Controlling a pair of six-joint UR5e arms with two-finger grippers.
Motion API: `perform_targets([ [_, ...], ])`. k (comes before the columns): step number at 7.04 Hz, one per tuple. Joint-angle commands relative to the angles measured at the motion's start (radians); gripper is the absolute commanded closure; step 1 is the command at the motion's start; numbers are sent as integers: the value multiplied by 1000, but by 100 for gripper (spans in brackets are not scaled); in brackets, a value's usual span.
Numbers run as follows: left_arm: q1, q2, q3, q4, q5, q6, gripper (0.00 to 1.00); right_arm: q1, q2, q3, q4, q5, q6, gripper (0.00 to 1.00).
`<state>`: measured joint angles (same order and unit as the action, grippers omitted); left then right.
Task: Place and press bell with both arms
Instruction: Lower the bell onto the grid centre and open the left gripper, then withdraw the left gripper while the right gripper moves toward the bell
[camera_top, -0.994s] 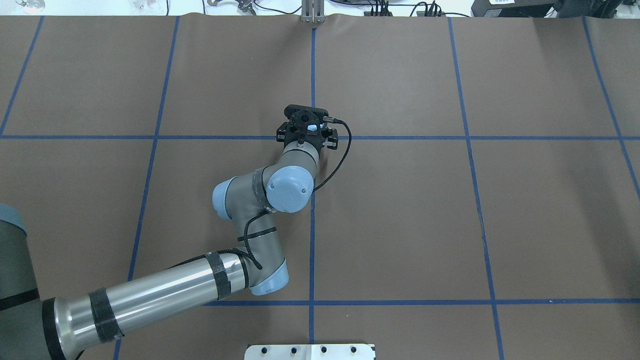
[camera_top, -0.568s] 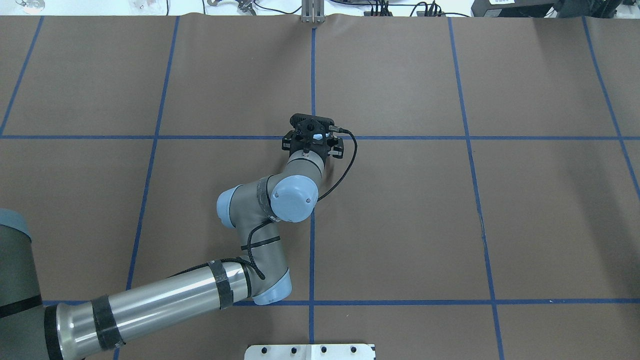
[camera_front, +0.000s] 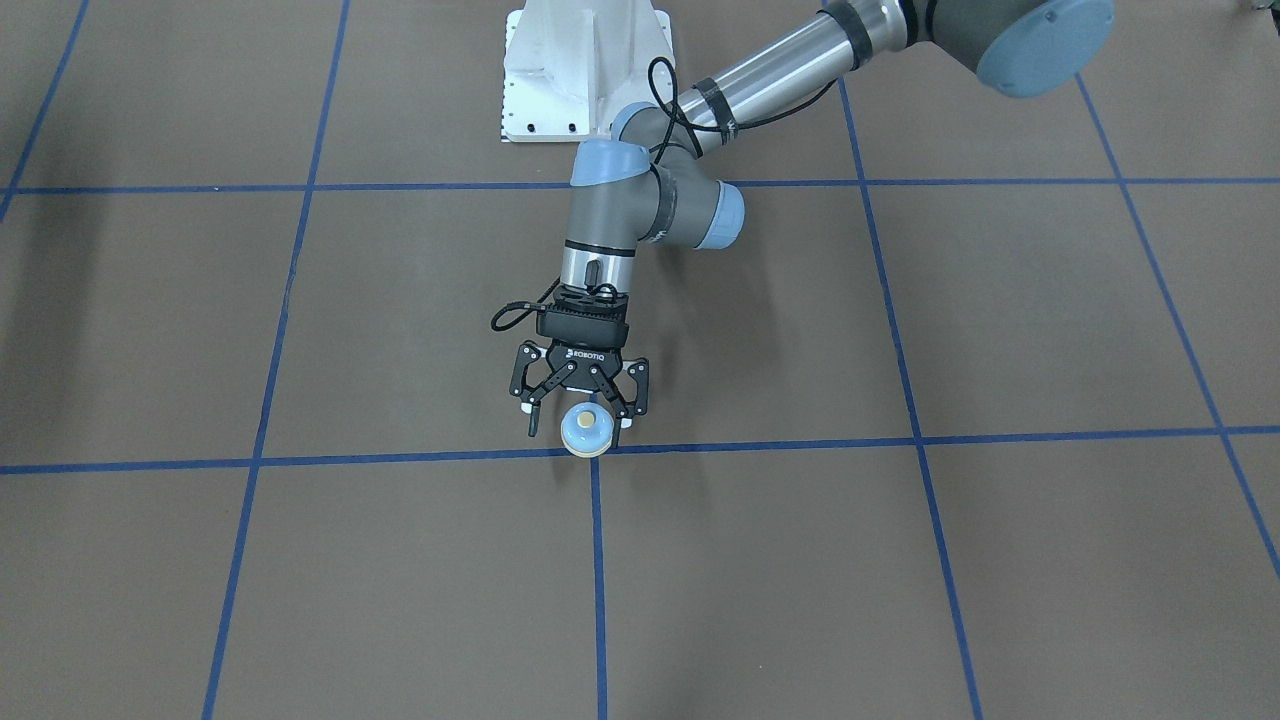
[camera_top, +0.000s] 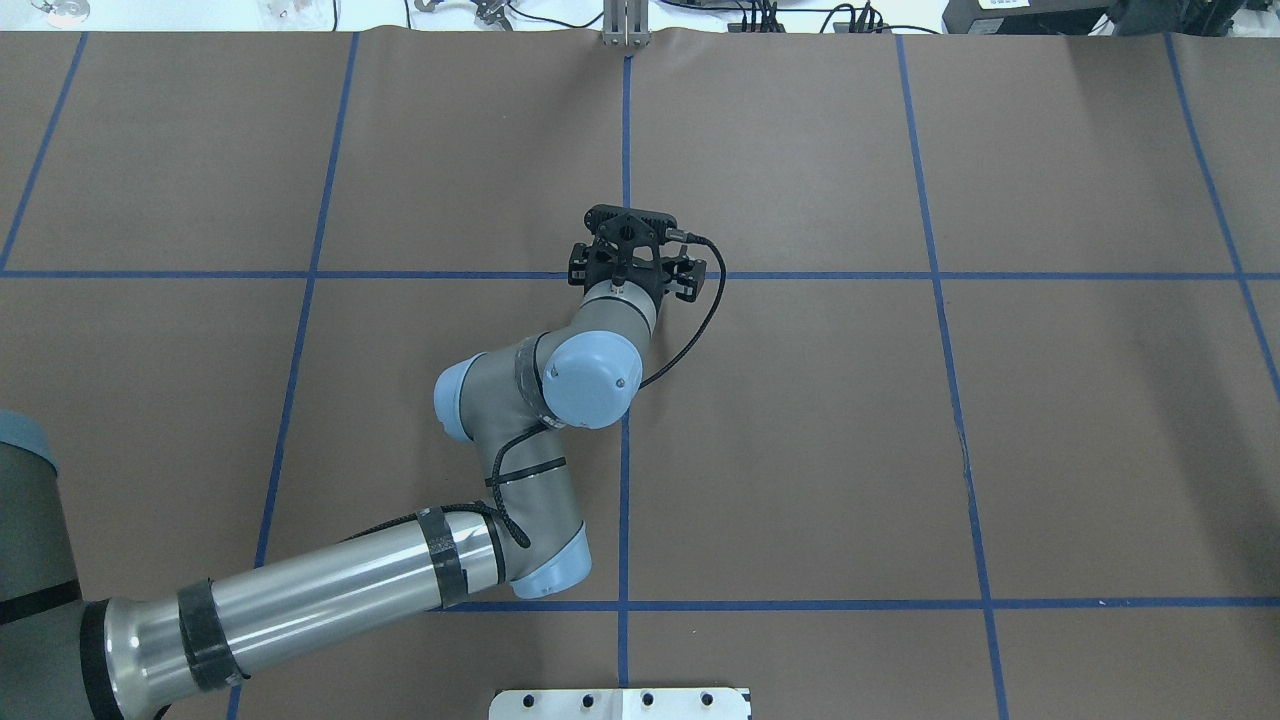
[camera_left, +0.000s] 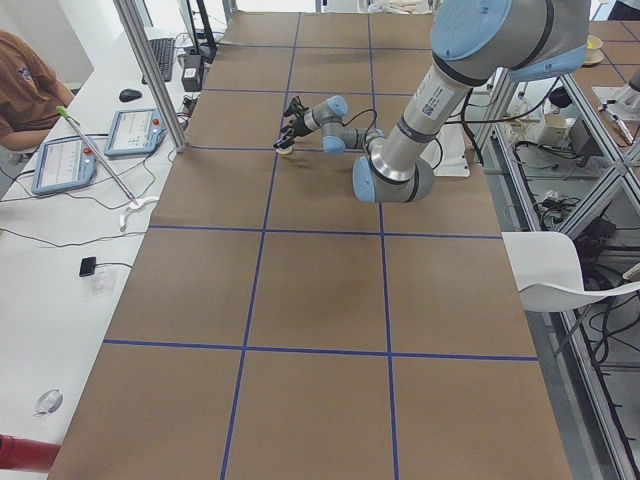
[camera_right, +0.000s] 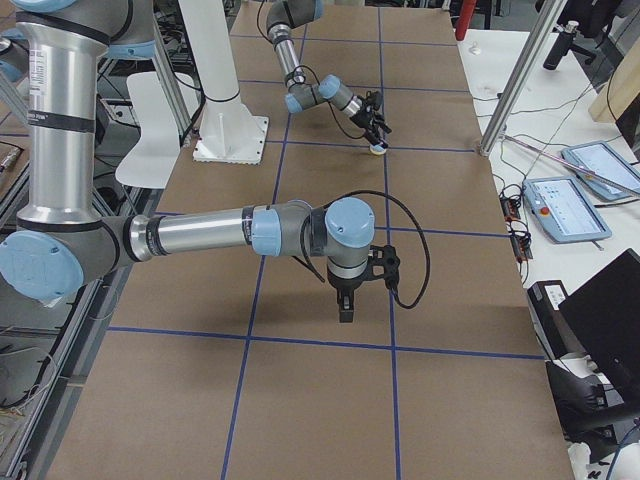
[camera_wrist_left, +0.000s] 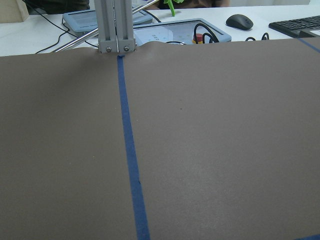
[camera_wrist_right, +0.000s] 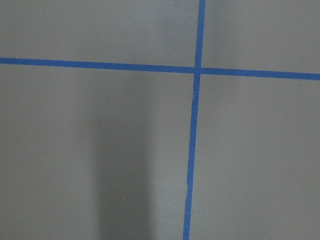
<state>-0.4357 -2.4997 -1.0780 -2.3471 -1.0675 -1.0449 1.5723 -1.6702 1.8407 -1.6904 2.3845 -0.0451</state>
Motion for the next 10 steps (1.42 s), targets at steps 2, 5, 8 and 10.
perform_targets([
  [2,-232,-2,-39,180,-373,2,0,-3,39,8,12,95,2,0],
  [5,-417,111,-100,253,-654,158,0,-225,411,-44,-52,31,340,0],
  [8,-530,370,-320,255,-796,287,0,-431,625,-156,-43,-126,656,10],
  [10,-577,435,-368,256,-840,341,0,-544,713,-159,-43,-161,914,100],
])
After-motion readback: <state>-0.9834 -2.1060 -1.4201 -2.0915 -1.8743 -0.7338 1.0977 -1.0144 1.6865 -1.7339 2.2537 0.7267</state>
